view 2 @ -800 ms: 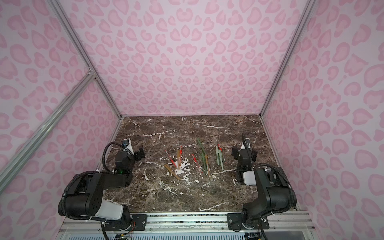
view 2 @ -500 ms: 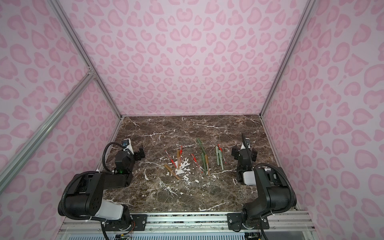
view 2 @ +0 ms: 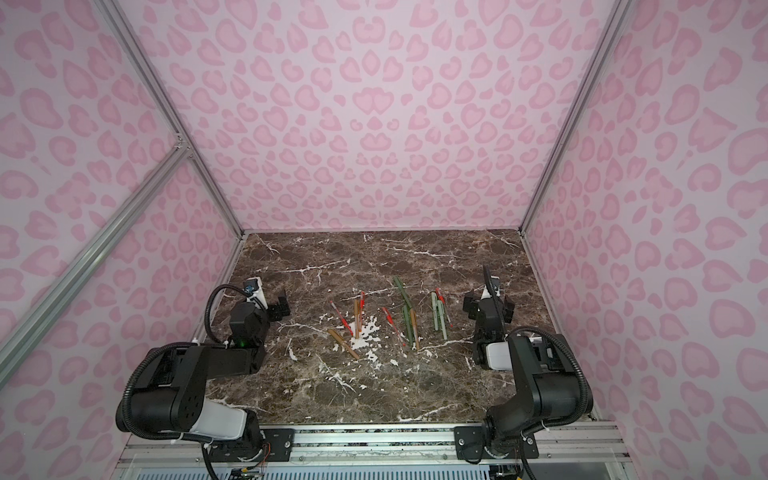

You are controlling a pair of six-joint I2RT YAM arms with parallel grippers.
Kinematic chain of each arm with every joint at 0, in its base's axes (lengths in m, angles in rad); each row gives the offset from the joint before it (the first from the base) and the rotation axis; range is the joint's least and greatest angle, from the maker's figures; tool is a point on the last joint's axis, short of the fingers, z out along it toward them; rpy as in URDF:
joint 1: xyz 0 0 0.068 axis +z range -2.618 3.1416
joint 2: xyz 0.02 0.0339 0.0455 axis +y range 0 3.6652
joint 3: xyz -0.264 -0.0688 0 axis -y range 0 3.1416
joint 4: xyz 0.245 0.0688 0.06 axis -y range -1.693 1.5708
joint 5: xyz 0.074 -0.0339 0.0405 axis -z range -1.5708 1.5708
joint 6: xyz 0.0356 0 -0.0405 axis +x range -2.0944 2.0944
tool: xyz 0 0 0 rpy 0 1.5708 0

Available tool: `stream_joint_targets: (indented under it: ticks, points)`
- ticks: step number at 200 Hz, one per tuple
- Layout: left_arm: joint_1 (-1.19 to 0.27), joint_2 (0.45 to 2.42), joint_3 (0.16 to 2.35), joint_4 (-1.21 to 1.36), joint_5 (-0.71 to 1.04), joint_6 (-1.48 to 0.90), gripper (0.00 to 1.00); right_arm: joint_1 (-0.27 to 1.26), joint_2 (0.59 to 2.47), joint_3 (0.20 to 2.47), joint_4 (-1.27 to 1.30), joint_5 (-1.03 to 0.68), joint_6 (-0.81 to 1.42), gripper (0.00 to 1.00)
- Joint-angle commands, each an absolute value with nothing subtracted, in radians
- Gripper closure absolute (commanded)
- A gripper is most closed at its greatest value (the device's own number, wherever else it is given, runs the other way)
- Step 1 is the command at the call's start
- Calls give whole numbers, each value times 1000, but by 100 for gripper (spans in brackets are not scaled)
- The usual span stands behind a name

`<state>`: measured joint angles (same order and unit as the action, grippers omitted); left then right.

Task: Open the pen caps

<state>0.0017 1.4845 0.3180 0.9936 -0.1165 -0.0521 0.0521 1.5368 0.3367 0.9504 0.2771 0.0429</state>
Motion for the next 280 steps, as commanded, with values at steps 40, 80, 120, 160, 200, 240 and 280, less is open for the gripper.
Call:
stream_joint_targets:
  ticks: [40, 80, 120, 160, 200, 240, 280]
  points:
    - [2, 1482, 321, 1019, -123, -49, 3, 52, 1536, 339, 969, 281, 51, 1]
    - [3, 1409, 360, 901, -102, -43, 3, 73, 1502, 310, 1028, 295, 15, 1]
    - [3, 1259, 718, 233, 6, -10, 3, 106, 1254, 465, 518, 284, 78, 1]
    - [3, 1242, 1089, -435, -1, -124, 3, 99, 1279, 806, -103, 149, 229, 7]
    - [9, 1095, 958, -412, 103, -80, 3, 105, 1419, 1026, -506, -35, 250, 16]
    - [36, 1066, 889, -394, 168, -18, 2, 107, 1551, 1070, -610, -125, 192, 34]
    - [40, 1083, 912, -405, 194, -25, 2, 122, 1694, 1103, -635, -145, 147, 49]
